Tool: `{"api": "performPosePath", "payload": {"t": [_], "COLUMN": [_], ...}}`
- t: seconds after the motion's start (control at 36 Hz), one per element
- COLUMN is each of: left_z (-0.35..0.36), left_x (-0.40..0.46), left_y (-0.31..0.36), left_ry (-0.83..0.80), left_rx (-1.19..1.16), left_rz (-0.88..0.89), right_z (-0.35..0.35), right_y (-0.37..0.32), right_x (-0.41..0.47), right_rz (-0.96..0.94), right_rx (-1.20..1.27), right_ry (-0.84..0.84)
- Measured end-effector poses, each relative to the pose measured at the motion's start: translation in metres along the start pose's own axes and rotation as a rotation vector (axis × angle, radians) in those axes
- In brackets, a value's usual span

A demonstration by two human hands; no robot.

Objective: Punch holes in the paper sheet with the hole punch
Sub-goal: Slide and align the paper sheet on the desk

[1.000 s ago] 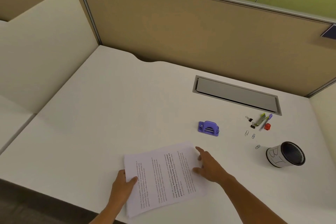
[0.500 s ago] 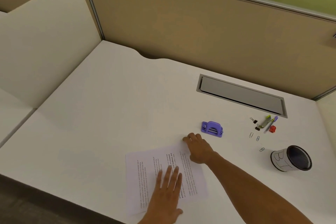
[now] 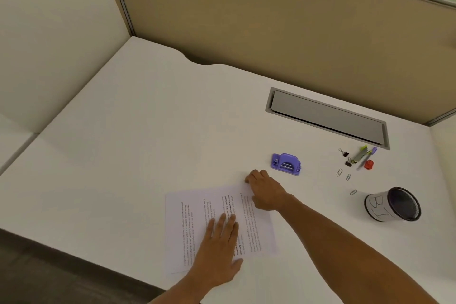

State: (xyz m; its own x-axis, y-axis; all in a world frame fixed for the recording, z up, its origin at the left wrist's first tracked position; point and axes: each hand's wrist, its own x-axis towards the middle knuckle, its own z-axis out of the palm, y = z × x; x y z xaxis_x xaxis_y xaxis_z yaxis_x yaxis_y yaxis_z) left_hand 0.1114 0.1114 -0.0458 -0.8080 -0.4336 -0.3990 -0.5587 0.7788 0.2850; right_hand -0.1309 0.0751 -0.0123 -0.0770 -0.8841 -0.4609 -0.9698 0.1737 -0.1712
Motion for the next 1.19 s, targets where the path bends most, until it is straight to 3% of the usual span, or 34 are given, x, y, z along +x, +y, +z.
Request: {"api": "performPosePath", "payload": {"t": [0.25, 0.33, 0.42, 0.5, 0.58, 0.64, 0.92, 1.19], "left_z": [0.003, -0.001, -0.003, -0.013, -0.022, -0.024, -0.032, -0.040], "left_x": [0.003, -0.004, -0.022, -0.039, -0.049, -0.050, -0.035, -0.035], "left_y": [0.001, -0.002, -0.014, -0.032, -0.050, -0.058, -0.062, -0.060], "left_ry": [0.000, 0.083, 0.300, 0.488, 0.489, 0.448, 0.421, 0.404], "left_rx": [0.060, -0.030, -0.282, -0.523, -0.794, -0.859, -0.967, -0.941], "left_rz": [-0.004, -0.076, -0.305, -0.724, -1.080, -1.170, -1.158, -1.123], "right_z": [0.000, -0.002, 0.001, 0.012, 0.025, 0.030, 0.047, 0.042], "right_y": [0.001, -0.002, -0.001, 0.001, -0.004, -0.011, -0.033, -0.038], "right_x": [0.003, -0.002, -0.013, -0.033, -0.052, -0.060, -0.054, -0.056], "right_rz": [-0.007, 0.094, 0.333, 0.558, 0.693, 0.753, 0.774, 0.736], "right_rx": [0.003, 0.184, 0.444, 0.569, 0.666, 0.709, 0.870, 0.821], "right_ry": [-0.012, 0.030, 0.187, 0.229, 0.142, 0.116, 0.103, 0.089]}}
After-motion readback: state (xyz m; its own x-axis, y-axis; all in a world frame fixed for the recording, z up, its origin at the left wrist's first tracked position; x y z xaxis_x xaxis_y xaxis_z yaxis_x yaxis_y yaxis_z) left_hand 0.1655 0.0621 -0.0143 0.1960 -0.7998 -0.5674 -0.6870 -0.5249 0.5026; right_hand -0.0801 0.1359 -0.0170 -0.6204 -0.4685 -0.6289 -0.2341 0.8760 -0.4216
